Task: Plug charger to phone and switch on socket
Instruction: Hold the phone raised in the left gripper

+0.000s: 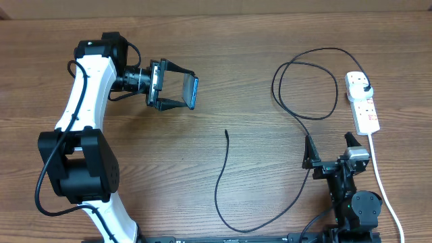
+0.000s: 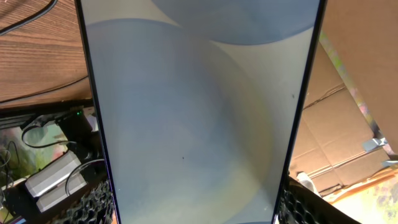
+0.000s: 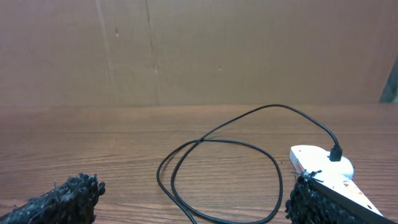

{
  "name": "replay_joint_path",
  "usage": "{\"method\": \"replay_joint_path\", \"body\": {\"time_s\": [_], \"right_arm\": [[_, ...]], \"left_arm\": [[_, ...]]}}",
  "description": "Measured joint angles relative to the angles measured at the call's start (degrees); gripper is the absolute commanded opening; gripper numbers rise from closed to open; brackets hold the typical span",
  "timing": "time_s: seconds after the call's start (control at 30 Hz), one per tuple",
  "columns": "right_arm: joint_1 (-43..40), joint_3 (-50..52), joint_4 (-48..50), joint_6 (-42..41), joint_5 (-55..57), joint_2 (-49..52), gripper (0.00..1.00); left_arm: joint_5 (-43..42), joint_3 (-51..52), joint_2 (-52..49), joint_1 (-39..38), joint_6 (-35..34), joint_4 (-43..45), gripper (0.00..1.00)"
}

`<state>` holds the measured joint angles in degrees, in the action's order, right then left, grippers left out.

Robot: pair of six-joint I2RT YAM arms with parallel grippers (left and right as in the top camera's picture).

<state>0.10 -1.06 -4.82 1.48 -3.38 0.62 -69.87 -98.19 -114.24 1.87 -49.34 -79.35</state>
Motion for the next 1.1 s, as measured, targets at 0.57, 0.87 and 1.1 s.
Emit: {"method": "replay_joint_path", "body": {"time_s": [0.57, 0.87, 1.1], "right_arm": [[0.00, 0.00, 0.00, 0.00, 0.00, 0.00, 1.00], [0.00, 0.00, 0.00, 0.00, 0.00, 0.00, 1.00], [0.00, 0.00, 0.02, 0.02, 0.00, 0.00, 1.00]], "left_arm": [[-0.02, 0.00, 0.00, 0.00, 0.00, 0.00, 0.04], [0.00, 0.00, 0.00, 0.00, 0.02, 0.02, 0.04], [0.76, 0.00, 0.00, 0.00, 0.02, 0.00, 0.04]]}}
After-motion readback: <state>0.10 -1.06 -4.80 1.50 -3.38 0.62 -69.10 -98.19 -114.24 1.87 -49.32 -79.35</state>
